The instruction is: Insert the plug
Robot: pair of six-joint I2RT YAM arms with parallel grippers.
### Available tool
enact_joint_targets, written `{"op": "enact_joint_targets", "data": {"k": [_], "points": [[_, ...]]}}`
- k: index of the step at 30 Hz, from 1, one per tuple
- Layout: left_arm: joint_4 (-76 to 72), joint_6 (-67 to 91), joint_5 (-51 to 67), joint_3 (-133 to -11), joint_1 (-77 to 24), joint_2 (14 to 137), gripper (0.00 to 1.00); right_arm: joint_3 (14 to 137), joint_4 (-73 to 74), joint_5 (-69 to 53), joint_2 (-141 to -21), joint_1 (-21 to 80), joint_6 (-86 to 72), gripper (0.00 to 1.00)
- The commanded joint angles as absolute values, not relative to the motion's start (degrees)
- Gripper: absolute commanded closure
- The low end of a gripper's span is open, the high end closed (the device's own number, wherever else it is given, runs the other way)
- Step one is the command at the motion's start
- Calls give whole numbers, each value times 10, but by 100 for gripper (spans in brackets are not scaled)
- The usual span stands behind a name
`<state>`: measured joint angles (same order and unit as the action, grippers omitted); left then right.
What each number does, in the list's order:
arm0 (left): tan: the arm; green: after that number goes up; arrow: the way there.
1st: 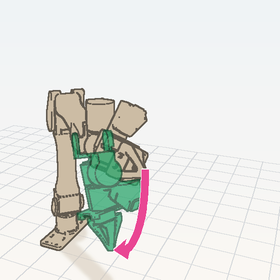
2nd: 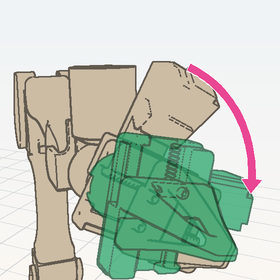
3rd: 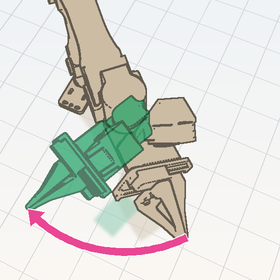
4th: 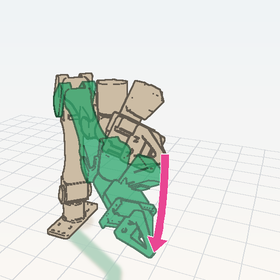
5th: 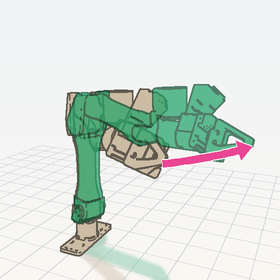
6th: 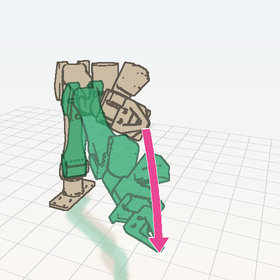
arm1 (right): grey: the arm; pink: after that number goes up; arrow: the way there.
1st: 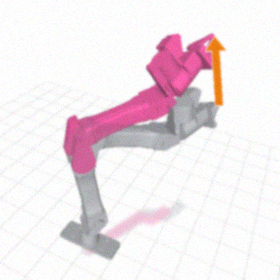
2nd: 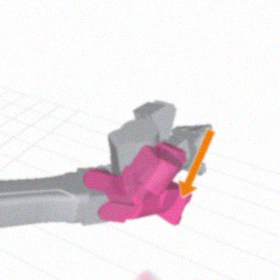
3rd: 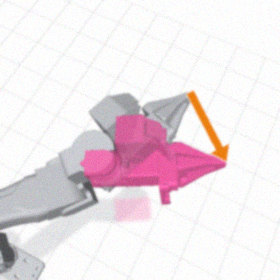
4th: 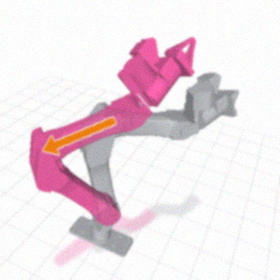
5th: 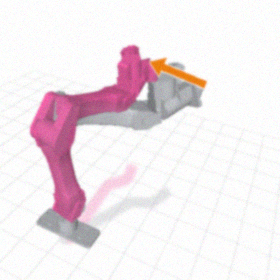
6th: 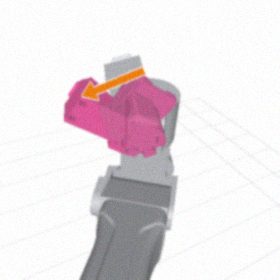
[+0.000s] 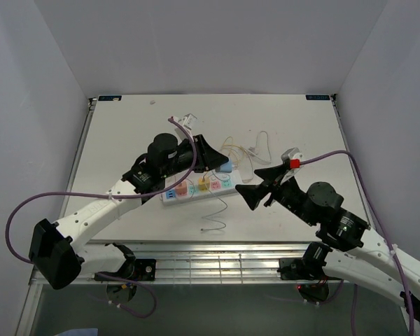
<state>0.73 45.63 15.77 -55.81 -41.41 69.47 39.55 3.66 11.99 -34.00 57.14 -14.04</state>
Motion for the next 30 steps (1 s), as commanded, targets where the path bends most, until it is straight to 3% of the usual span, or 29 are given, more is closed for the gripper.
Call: {"op": "enact_joint_targets", "data": {"k": [1,7,30], "points": [[-57,479,115,-547,-416,653,100,399,19,107,-338,570,-272,10],[-100,512,98,-500,-416,614,100,377,-107,7,-376,563,-388,10],[-158,587,89,-417,-417,504,100,342,-397,-44,-502,528,-554,0]]}}
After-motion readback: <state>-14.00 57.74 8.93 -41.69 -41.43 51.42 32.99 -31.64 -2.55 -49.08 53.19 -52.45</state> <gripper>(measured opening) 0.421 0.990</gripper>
